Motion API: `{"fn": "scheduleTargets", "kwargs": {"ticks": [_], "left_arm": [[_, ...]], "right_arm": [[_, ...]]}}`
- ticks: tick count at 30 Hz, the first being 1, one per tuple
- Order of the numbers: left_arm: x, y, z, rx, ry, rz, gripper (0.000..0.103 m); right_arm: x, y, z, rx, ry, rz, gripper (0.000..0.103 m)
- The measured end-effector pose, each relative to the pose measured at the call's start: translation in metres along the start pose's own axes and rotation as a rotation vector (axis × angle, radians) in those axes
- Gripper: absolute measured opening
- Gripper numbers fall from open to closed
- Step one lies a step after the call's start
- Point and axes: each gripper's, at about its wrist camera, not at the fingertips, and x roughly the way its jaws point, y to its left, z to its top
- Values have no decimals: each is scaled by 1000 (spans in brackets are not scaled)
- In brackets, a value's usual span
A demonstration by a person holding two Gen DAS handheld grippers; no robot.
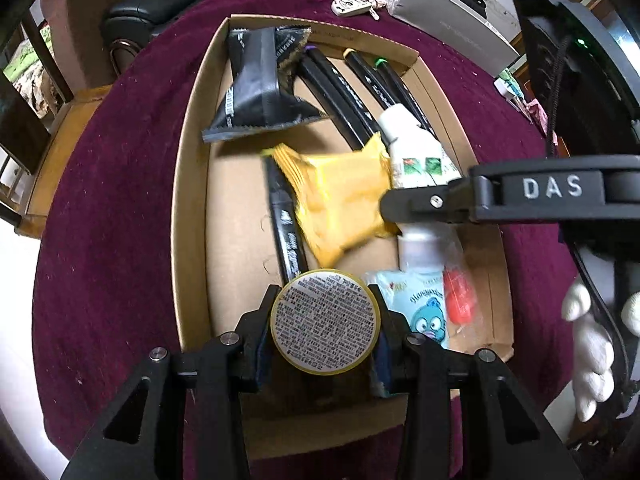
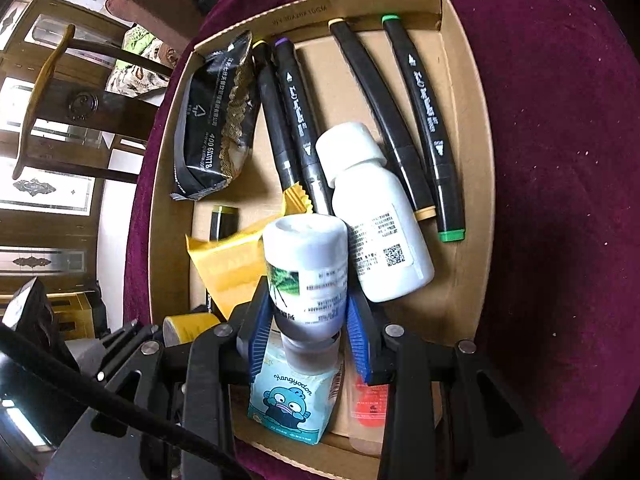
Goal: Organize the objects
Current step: 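Lower the tin and white bottle into the tray and open both tools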
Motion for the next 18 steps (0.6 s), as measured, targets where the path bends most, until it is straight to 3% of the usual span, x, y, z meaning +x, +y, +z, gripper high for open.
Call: {"fn": "scheduleTargets", "kwargs": {"ticks": [3,7,18], "left_arm": [[-1,0,-4,-14,10,-21,41],[-6,1,-7,-38,11,-91,63],[-20,8,-11,-91,-13,-140,65]], "right_arm": [[1,1,0,-4,1,-7,32],[1,3,1,-4,4,-11,34],[-23,3,-6,-7,-62,0,42]]}}
